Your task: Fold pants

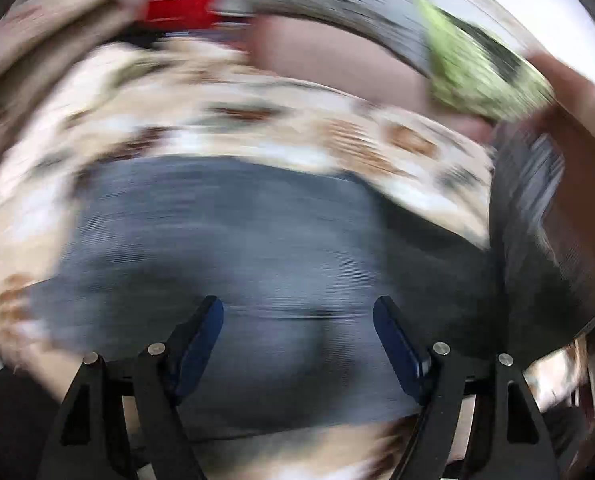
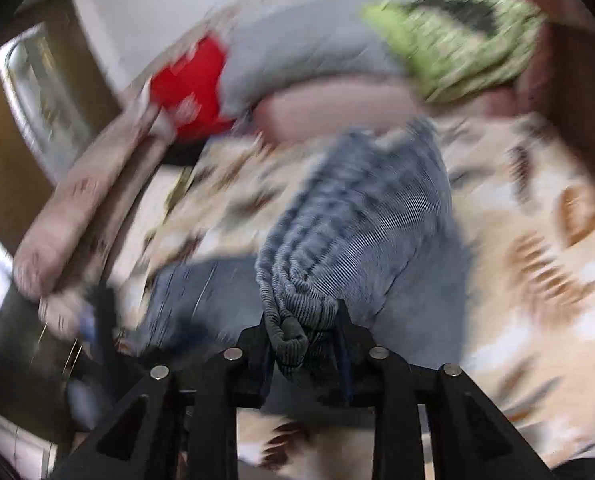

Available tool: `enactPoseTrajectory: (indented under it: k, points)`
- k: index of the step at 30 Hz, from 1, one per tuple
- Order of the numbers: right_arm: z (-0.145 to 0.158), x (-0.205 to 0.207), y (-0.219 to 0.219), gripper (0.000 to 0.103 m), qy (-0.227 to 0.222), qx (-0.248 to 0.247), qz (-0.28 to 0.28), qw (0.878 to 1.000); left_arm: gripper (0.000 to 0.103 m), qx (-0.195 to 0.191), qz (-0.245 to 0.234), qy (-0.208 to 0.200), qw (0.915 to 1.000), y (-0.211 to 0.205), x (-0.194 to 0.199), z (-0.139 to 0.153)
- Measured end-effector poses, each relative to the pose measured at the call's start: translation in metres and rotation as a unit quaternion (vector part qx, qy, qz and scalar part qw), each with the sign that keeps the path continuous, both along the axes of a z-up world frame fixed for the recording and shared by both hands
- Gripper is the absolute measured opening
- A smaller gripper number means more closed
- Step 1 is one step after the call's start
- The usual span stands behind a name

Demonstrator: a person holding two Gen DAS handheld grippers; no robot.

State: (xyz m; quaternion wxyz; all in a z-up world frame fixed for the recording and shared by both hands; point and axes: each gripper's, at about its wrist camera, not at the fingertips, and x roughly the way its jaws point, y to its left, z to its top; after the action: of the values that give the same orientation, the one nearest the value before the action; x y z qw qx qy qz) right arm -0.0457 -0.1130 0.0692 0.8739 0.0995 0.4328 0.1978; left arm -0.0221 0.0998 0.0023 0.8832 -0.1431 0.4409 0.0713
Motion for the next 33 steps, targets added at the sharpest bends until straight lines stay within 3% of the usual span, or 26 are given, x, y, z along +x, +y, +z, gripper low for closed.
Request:
enactPoseTrajectory:
  k: [1, 2, 3, 4, 5, 8, 11, 14, 16, 17, 18, 20, 23, 26, 28, 29, 30, 32, 33]
  points:
    - [-0.022, 0.002, 0.013, 0.037, 0.026, -0.003, 0.013, 1.000, 0.078, 0.002, 0.021, 0.005, 0.9998, 0.016, -0.007, 0.000]
    - [-0.046, 0.005, 0.025, 0.054, 0.056, -0.012, 0.029, 0.998, 0.078, 0.003, 0.038, 0.008, 0.9992, 0.030, -0.013, 0.000]
    - [-0.084, 0.010, 0.037, 0.059, 0.111, -0.033, 0.040, 0.992, 0.078, 0.002, 0.050, 0.009, 0.9987, 0.040, -0.019, 0.000]
    - [-0.097, 0.009, 0.040, 0.060, 0.119, -0.036, 0.039, 0.991, 0.078, 0.001, 0.052, 0.008, 0.9986, 0.041, -0.023, 0.002]
    - [-0.090, 0.002, 0.037, 0.064, 0.078, -0.023, 0.038, 0.996, 0.078, 0.003, 0.050, 0.005, 0.9987, 0.039, -0.023, 0.004]
    - [-0.068, -0.003, 0.013, 0.070, 0.080, 0.057, 0.034, 0.995, 0.078, -0.004, 0.008, -0.025, 0.9996, 0.012, -0.015, 0.023]
    - [-0.045, -0.006, -0.037, 0.073, 0.058, 0.130, -0.024, 0.990, 0.078, -0.013, -0.058, -0.059, 0.9965, -0.033, -0.007, 0.043]
    - [-0.064, 0.004, -0.087, 0.077, 0.087, 0.189, -0.085, 0.975, 0.079, -0.006, -0.115, -0.061, 0.9915, -0.079, 0.003, 0.042]
    - [-0.111, 0.020, -0.103, 0.074, 0.191, 0.185, -0.108, 0.958, 0.079, 0.031, -0.142, -0.015, 0.9892, -0.107, 0.018, 0.014]
    - [-0.122, 0.022, -0.110, 0.073, 0.205, 0.208, -0.103, 0.951, 0.079, 0.071, -0.161, 0.055, 0.9828, -0.121, 0.032, -0.022]
    - [-0.119, 0.023, -0.115, 0.073, 0.200, 0.225, -0.100, 0.948, 0.081, 0.092, -0.170, 0.100, 0.9760, -0.126, 0.038, -0.047]
    - [-0.101, 0.031, -0.126, 0.074, 0.194, 0.239, -0.096, 0.946, 0.085, 0.118, -0.170, 0.059, 0.9766, -0.129, 0.029, -0.053]
    - [-0.076, 0.053, -0.134, 0.074, 0.160, 0.252, -0.080, 0.951, 0.085, 0.122, -0.173, 0.073, 0.9747, -0.129, 0.031, -0.050]
    - [-0.077, 0.086, -0.134, 0.074, 0.181, 0.316, -0.053, 0.930, 0.086, 0.111, -0.175, 0.070, 0.9757, -0.126, 0.034, -0.052]
    - [-0.094, 0.116, -0.120, 0.074, 0.213, 0.327, -0.009, 0.921, 0.086, 0.113, -0.177, 0.068, 0.9753, -0.127, 0.036, -0.052]
    - [-0.111, 0.129, -0.117, 0.073, 0.223, 0.271, -0.029, 0.936, 0.086, 0.112, -0.176, 0.069, 0.9756, -0.130, 0.032, -0.051]
    - [-0.132, 0.138, -0.121, 0.066, 0.243, 0.232, -0.066, 0.940, 0.086, 0.109, -0.177, 0.072, 0.9755, -0.133, 0.032, -0.050]
    - [-0.148, 0.141, -0.136, 0.062, 0.257, 0.286, -0.100, 0.917, 0.086, 0.102, -0.174, 0.068, 0.9770, -0.132, 0.030, -0.040]
    - [-0.137, 0.139, -0.137, 0.062, 0.242, 0.278, -0.096, 0.925, 0.086, 0.093, -0.171, 0.045, 0.9798, -0.130, 0.025, -0.029]
